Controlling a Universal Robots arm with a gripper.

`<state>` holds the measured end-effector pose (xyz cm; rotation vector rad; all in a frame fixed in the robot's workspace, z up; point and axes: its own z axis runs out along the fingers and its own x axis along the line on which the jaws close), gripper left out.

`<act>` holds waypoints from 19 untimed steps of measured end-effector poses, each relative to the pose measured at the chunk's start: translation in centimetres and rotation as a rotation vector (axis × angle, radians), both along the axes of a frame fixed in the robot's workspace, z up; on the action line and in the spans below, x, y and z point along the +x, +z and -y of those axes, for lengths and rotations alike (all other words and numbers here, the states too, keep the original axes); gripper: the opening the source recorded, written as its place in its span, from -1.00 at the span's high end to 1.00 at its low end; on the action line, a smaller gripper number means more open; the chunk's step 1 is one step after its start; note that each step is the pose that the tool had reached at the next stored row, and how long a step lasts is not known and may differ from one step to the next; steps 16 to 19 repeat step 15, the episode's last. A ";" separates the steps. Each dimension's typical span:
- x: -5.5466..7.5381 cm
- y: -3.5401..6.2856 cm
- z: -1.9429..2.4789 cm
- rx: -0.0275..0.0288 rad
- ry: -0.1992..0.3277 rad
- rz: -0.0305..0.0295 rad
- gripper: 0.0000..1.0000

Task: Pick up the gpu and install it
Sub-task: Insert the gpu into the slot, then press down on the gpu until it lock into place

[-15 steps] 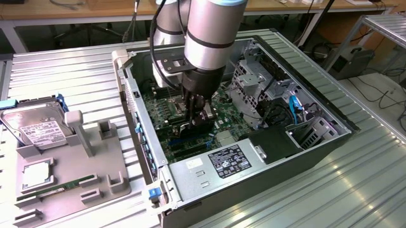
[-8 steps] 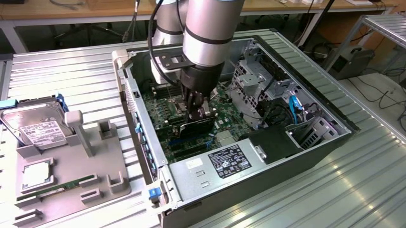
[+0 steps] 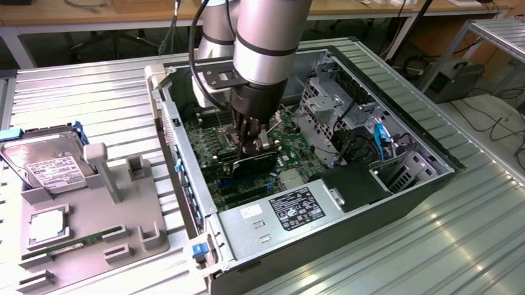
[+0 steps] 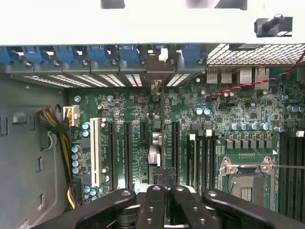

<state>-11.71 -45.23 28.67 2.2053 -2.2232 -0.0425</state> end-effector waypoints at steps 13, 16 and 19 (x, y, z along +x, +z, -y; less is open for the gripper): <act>-0.8 -0.44 -0.47 -0.0149 0.000 -0.0016 0.79; -0.7 0.83 -0.47 -0.0148 -0.001 -0.0027 0.79; -0.7 0.83 -0.47 -0.0148 -0.001 -0.0027 0.79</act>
